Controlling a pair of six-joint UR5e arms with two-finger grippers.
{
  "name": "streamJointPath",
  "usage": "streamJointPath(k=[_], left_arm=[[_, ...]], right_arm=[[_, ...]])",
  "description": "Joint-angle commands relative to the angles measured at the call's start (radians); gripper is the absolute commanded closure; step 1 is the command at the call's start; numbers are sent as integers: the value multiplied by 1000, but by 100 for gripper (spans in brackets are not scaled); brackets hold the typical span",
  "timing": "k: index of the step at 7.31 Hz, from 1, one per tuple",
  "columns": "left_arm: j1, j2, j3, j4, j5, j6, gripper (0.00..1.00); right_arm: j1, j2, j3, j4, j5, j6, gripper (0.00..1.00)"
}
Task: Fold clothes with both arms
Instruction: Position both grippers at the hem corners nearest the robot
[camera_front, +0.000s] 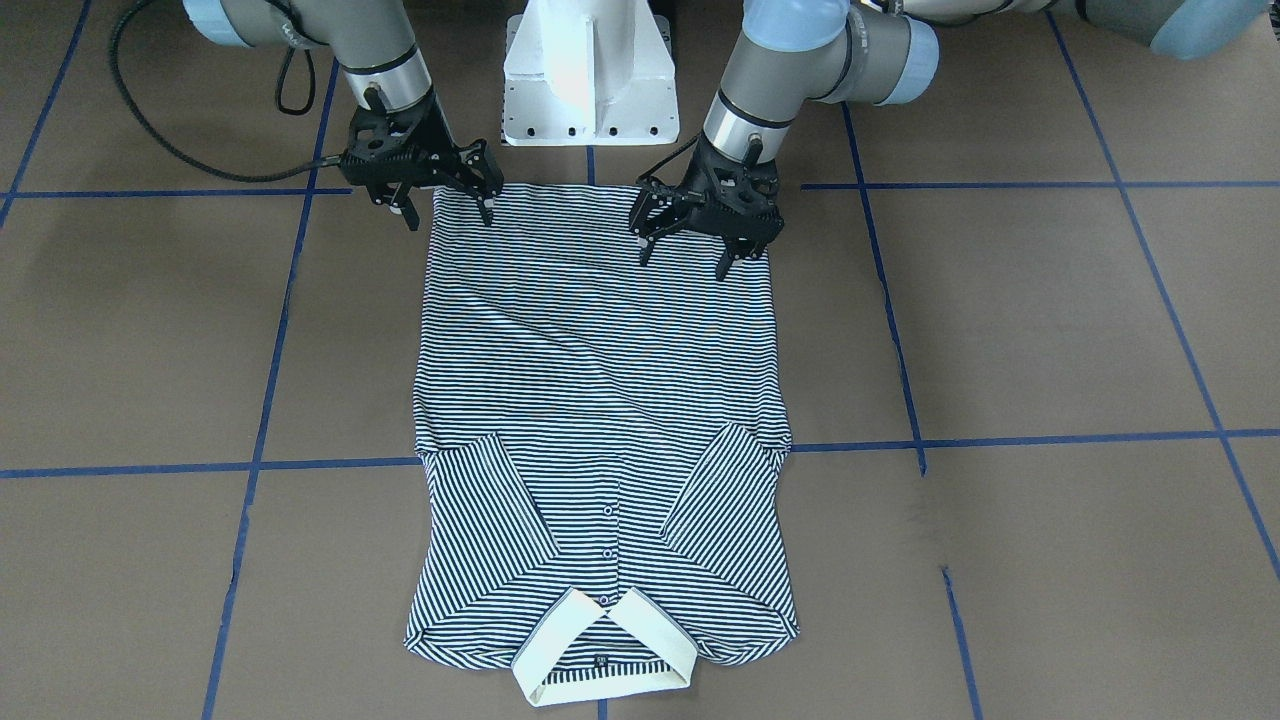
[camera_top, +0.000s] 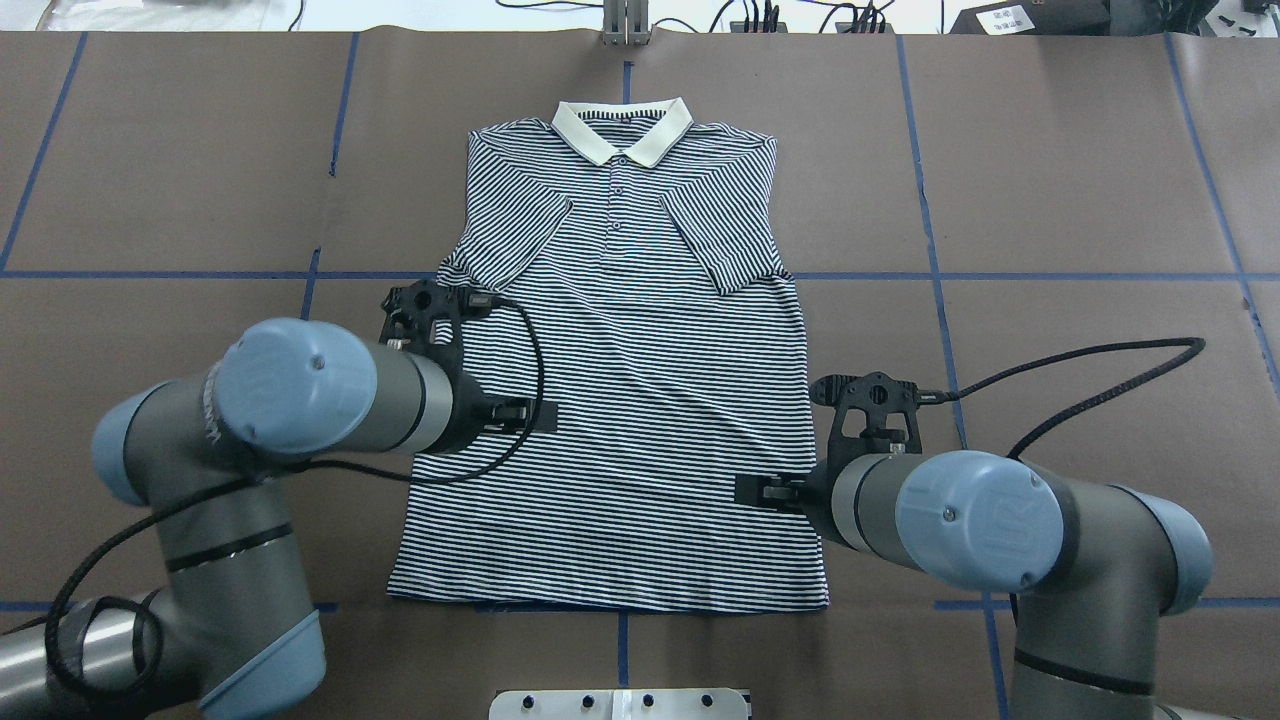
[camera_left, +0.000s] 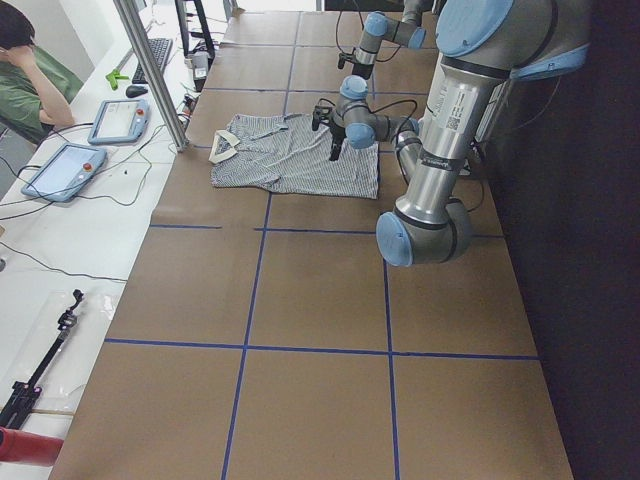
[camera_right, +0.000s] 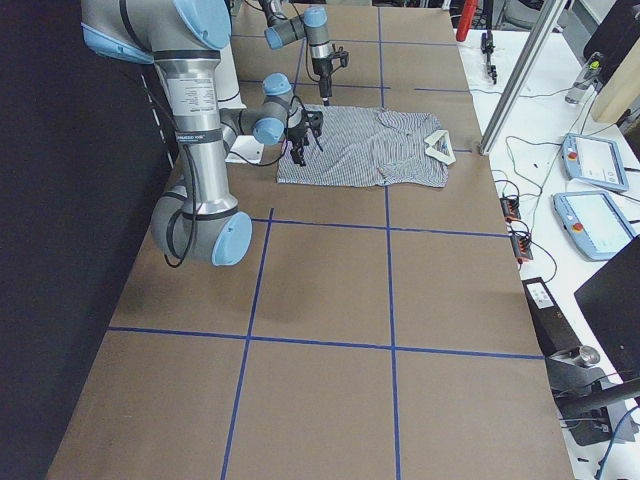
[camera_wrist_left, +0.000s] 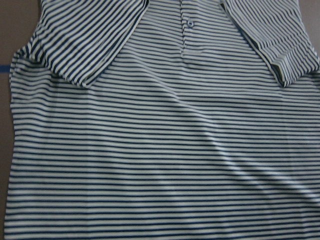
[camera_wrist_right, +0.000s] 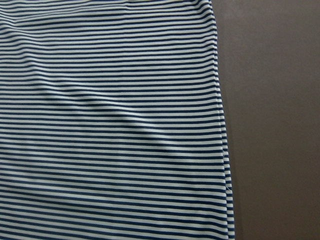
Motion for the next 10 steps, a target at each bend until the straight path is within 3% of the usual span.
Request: streamJointPath(k=[1, 3, 4, 10], left_arm=[[111, 159, -83, 0, 80, -82, 2], [146, 199, -78, 0, 108, -112, 25], [152, 201, -69, 1, 108, -112, 41], [174, 201, -41, 0, 103, -109, 44]], right_arm=[[-20, -29, 11, 2, -15, 8, 0], [-20, -29, 12, 7, -15, 8, 0], [-23, -29, 12, 8, -15, 8, 0], [-24, -29, 12, 10, -15, 9, 0]])
